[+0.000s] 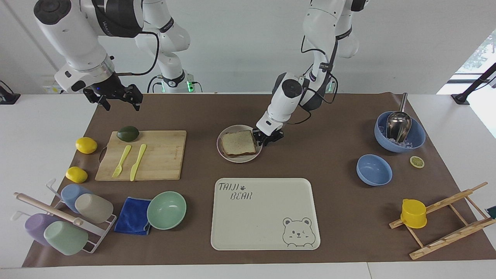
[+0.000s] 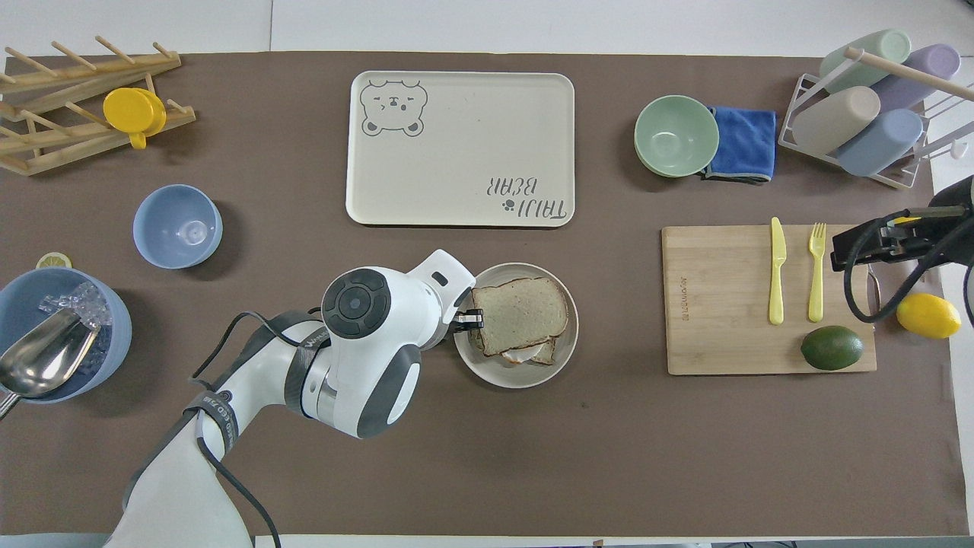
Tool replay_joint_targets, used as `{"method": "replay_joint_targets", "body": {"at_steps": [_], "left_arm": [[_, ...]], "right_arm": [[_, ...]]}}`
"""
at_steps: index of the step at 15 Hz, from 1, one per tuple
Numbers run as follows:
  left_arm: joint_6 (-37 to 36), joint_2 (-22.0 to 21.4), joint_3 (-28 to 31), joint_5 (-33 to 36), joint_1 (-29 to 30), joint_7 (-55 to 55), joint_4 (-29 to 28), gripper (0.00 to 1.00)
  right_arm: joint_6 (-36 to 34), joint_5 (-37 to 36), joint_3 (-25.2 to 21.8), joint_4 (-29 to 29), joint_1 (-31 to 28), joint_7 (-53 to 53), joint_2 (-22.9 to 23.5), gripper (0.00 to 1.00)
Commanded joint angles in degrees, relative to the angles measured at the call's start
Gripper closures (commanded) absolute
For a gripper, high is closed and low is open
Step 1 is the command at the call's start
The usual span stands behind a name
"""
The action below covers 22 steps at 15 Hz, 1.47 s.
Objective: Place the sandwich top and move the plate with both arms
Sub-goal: 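Grasp the white plate rim with the left gripper while the right gripper withdraws, then slide the white plate with the left gripper onto the bear tray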
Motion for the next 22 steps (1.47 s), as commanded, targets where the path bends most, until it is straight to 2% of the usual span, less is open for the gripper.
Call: {"method": "replay_joint_targets", "body": {"at_steps": [1, 9, 11, 14, 18, 22], "left_arm": [[1.3, 0.2, 0.9, -1.6, -1.2, -0.4, -0.7, 1.00], [-1.7, -1.0, 0.9, -4.0, 1.1, -0.4, 1.1, 1.00], [-7.0, -1.8, 0.9, -4.0, 3.6, -0.1, 4.8, 1.00], [-14.6, -0.8, 0.9, -4.4, 7.7, -0.4, 13.1, 1.00], [-18.1, 2.6, 0.9, -5.5, 12.9, -0.5, 21.8, 1.00], [-20.2, 9.5, 1.1, -5.7, 15.5, -0.8, 31.6, 1.00]], "right_arm": [[-0.1, 1.3, 0.3, -0.7, -0.6, 0.8, -1.0, 0.00], [-0.1, 1.3, 0.3, -0.7, -0.7, 0.8, -1.0, 0.00], [-0.1, 1.3, 0.3, -0.7, -0.6, 0.8, -1.0, 0.00], [-0.1, 1.3, 0.3, -0.7, -0.7, 0.8, -1.0, 0.00], [-0.1, 1.3, 0.3, -0.7, -0.7, 0.8, -1.0, 0.00], [-0.1, 1.3, 0.3, -0.7, -0.7, 0.8, -1.0, 0.00]]}}
